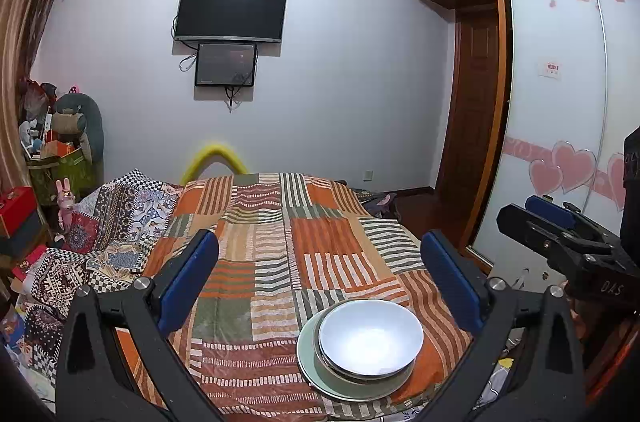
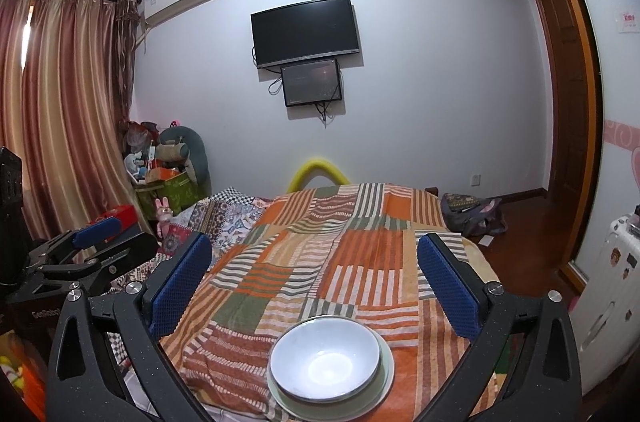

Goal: Organize plates and bowls

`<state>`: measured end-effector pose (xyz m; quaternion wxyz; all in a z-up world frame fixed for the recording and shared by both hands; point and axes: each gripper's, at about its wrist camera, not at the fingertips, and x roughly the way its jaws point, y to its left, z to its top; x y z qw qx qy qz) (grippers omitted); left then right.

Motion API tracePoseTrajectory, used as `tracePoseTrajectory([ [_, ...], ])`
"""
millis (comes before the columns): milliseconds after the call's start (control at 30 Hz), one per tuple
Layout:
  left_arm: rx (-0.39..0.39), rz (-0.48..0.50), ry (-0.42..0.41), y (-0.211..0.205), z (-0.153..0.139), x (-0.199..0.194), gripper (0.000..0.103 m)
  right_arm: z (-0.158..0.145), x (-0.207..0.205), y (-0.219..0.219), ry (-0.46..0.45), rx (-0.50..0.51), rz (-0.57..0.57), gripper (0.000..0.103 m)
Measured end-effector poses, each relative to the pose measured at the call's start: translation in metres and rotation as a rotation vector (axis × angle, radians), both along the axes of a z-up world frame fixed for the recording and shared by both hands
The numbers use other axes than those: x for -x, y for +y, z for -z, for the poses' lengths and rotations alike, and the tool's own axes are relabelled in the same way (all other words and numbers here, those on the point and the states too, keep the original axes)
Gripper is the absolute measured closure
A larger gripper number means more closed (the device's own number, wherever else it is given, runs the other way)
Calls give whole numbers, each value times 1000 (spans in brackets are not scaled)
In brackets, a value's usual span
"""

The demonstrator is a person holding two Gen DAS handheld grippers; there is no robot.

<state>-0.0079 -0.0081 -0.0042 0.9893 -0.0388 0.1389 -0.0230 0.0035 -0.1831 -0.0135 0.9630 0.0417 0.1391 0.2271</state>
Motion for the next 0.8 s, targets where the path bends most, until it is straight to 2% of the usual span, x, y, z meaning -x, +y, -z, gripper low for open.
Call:
tracePoseTrajectory([
  [800, 7, -12, 4, 0, 0, 0, 0, 1, 1, 2, 4, 2, -5, 1],
])
